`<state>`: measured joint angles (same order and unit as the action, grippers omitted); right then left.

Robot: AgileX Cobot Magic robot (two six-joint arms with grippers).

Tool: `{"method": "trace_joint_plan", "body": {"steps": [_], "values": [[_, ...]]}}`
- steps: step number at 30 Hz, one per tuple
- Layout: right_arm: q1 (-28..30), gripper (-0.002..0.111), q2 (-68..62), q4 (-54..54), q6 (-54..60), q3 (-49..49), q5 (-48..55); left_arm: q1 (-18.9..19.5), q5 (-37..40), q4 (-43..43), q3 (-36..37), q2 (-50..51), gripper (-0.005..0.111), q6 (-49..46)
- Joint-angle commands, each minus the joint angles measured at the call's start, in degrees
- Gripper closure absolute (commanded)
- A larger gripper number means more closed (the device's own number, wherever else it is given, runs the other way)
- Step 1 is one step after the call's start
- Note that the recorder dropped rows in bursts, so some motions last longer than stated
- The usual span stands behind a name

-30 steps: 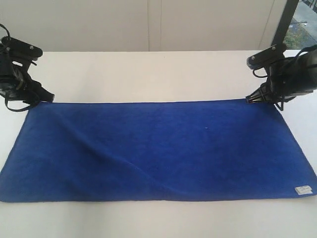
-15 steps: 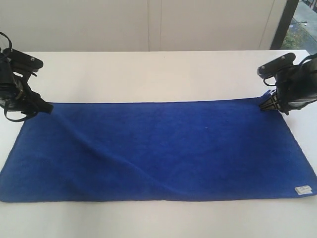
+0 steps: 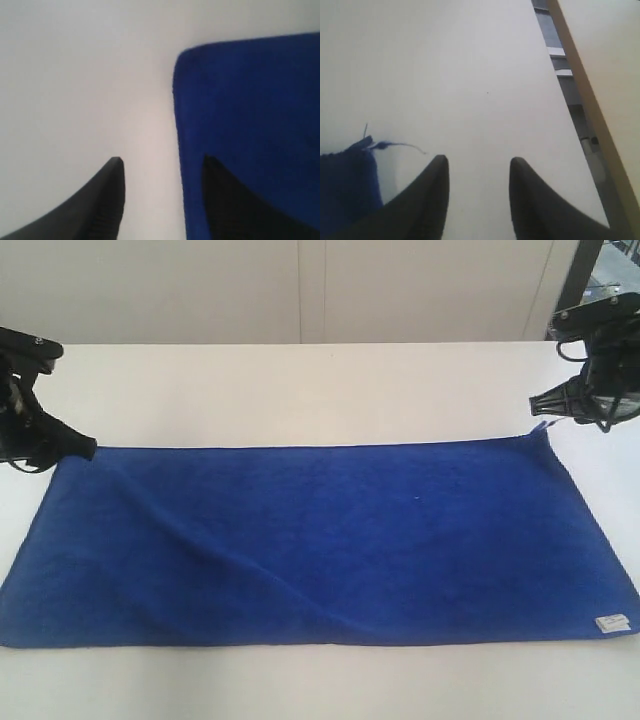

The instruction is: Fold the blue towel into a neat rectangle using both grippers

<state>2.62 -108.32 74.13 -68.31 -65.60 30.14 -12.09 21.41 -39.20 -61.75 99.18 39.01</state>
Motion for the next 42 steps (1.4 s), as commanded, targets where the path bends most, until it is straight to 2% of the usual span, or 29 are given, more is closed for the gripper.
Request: {"method": "trace_joint_plan", "body": {"steps": [1,6,9,15,23,30,42], "values": [[0.3,0.081,4.2,-10.5,8.9,2.3,0.0,0.0,7.7,16.0,0.4,-3.6,0.07,-15.8],[0.3,0.09,9.1,-22.8,18.5,5.5,0.1,0.0,15.9,24.4,1.4,-6.7,0.094,-21.5],[0.3,0.091,12.3,-29.0,23.9,7.3,0.0,0.0,16.8,28.1,4.6,-9.3,0.107,-24.3],[0.3,0.091,17.8,-34.1,26.1,11.0,-0.5,0.0,14.1,33.9,13.1,-15.7,0.107,-28.8],[-2.6,0.091,22.3,-36.9,27.7,18.1,-4.8,0.0,6.2,34.0,23.5,-17.7,0.107,-28.8],[-2.6,0.091,22.3,-37.0,27.7,19.1,-5.0,0.0,5.3,29.9,25.1,-13.2,0.107,-28.8],[-2.6,0.091,22.3,-37.0,27.7,19.1,-5.4,0.0,10.3,26.7,25.1,-10.5,0.107,-28.3]]}}
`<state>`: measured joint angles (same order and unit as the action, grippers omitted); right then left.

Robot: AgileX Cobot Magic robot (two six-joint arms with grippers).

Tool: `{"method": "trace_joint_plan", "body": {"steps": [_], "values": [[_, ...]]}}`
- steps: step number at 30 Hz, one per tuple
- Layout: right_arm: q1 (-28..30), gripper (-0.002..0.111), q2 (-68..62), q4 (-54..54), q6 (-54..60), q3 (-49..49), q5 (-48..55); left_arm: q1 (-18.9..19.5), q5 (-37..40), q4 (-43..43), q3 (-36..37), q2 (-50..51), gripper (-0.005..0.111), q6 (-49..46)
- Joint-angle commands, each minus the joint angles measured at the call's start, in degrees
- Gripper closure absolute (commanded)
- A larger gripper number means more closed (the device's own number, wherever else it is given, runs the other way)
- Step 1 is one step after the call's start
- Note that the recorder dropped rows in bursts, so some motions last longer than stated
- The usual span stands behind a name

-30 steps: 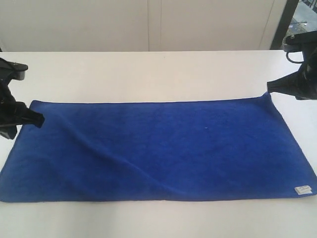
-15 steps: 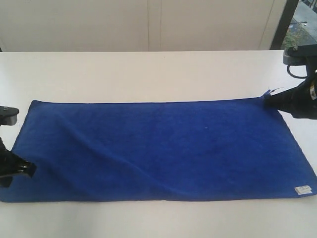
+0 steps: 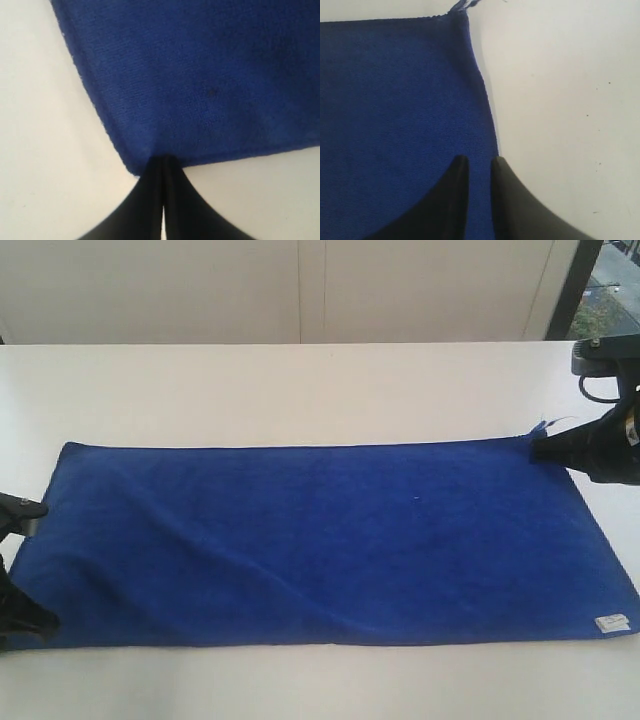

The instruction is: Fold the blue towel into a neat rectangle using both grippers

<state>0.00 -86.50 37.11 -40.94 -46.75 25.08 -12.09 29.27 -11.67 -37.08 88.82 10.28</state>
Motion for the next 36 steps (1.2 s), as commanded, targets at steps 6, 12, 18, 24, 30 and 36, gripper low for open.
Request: {"method": "trace_joint_plan", "body": {"steps": [6,12,18,24,30,36], "values": [[0.0,0.091,0.4,0.0,0.3,0.3,-0.4,0.0,3.4,-3.2,0.4,-0.1,0.107,2.9],[0.0,0.091,0.4,0.0,0.3,0.3,-1.3,0.0,5.0,-2.0,-2.3,-4.8,0.107,4.3],[0.0,0.091,0.4,0.0,0.3,0.3,-2.5,0.0,3.7,-2.1,-2.2,-9.3,0.107,2.2],[0.0,0.091,0.4,0.0,1.7,0.3,-2.6,0.0,-5.5,-1.5,1.2,-6.8,0.107,1.5],[0.0,0.091,0.4,0.0,1.7,0.3,-2.9,0.0,-5.6,-1.5,1.4,-2.8,0.107,1.5],[0.0,0.091,0.4,0.0,1.7,0.3,-2.9,0.0,-3.8,-1.7,1.4,-0.1,0.107,1.4]]}}
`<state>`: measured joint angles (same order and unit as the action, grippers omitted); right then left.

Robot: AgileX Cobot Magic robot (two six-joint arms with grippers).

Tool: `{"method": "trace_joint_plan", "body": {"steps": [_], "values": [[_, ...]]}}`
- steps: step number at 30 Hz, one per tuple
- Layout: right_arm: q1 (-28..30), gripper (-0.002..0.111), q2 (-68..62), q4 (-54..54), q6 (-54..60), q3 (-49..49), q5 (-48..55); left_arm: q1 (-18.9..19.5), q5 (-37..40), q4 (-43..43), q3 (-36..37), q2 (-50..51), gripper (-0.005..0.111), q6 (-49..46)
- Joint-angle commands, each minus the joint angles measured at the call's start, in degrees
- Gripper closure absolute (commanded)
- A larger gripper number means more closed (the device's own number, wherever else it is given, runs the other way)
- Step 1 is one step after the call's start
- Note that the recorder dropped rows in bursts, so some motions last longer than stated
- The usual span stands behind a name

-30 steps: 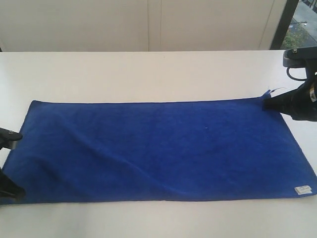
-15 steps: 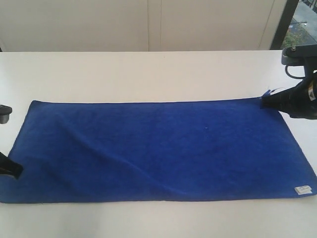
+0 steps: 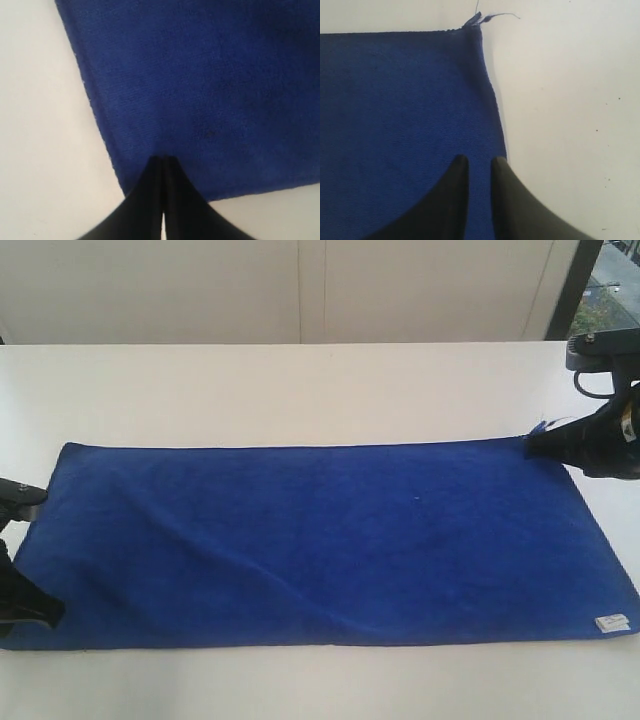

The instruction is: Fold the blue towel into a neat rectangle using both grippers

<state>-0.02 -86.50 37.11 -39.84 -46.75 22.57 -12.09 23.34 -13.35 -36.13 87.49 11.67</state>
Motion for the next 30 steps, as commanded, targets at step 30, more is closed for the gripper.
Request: {"method": "trace_joint_plan", "body": {"steps": [30], "values": [[0.0,0.091,0.4,0.0,0.7,0.3,0.1,0.0,8.3,-1.4,-1.8,-3.9,0.107,0.0]]}}
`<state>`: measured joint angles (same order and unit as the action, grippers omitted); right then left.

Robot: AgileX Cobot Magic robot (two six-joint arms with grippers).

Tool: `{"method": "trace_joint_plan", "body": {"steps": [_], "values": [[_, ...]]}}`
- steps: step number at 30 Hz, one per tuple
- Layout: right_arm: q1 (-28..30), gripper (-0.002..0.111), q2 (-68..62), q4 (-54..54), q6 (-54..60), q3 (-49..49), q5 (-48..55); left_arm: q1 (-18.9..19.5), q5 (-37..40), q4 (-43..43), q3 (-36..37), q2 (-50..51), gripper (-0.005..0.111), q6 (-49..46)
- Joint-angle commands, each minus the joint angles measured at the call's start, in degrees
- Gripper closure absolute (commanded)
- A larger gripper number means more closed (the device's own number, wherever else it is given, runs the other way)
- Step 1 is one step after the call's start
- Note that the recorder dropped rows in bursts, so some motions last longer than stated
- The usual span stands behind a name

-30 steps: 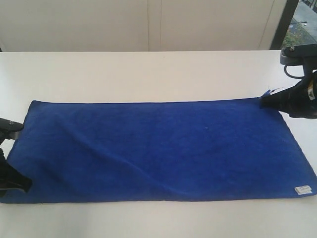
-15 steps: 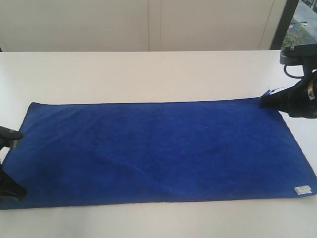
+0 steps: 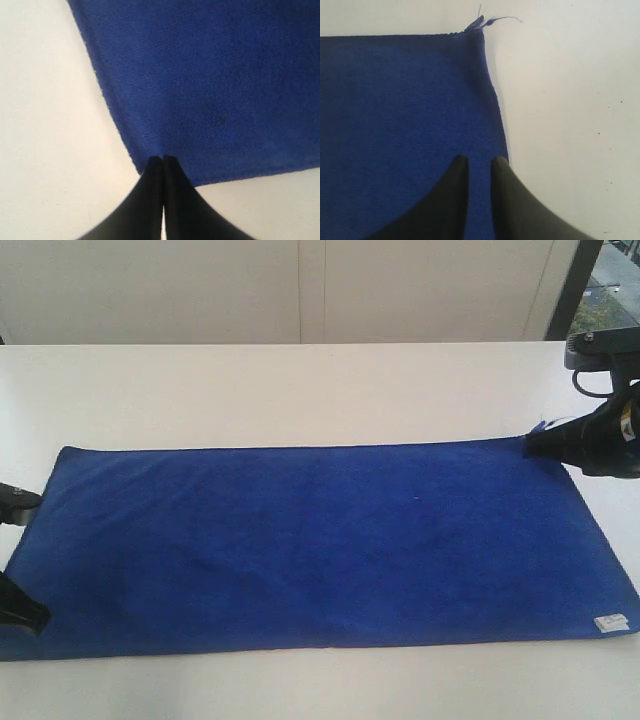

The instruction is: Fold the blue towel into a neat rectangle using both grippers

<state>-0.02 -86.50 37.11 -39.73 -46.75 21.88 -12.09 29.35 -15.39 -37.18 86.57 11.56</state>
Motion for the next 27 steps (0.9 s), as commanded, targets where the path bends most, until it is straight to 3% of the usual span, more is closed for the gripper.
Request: {"method": "trace_joint_plan", "body": {"steps": [1,13,27], "values": [[0.0,0.091,0.4,0.0,0.6,0.3,1.1,0.0,2.2,1.0,-0.8,-3.9,0.107,0.1],[0.0,0.091,0.4,-1.8,2.1,0.3,1.3,0.0,-1.5,3.0,-0.9,-15.6,0.107,0.1],[0.0,0.091,0.0,-7.5,7.7,-1.2,2.2,0.0,-2.4,3.6,-2.8,-15.9,0.107,0.2]]}}
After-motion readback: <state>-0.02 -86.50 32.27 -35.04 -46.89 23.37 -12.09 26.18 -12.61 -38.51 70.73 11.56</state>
